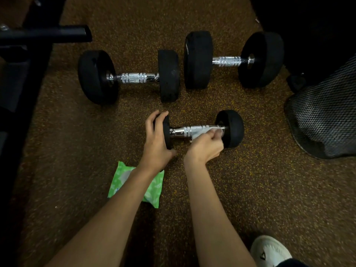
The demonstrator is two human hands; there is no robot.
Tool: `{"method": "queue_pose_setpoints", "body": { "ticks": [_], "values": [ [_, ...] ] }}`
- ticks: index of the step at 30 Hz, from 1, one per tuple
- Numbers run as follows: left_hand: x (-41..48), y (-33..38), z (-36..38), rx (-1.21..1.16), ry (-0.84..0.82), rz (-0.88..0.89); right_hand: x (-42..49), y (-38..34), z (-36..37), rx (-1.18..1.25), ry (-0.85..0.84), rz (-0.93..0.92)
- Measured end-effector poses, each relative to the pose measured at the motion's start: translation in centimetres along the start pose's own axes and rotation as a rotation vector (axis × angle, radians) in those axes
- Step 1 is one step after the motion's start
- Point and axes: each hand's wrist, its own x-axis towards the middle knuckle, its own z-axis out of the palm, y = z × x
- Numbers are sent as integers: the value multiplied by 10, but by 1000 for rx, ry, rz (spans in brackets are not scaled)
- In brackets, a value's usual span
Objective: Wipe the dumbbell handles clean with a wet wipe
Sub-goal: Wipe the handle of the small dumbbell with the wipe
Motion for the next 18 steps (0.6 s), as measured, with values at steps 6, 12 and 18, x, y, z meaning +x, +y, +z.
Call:
{"method": "queue_pose_setpoints", "body": {
  "ticks": [6, 12, 18],
  "values": [
    [1, -3, 0, -35, -17, -12, 28, -7, 5, 471, 92, 495],
    [-1, 0, -1, -18, 1, -11, 53, -6, -3, 775, -180, 773],
    [-1, -1, 1, -18, -3, -11, 40, -15, -8, 715, -226, 658]
  ]
}}
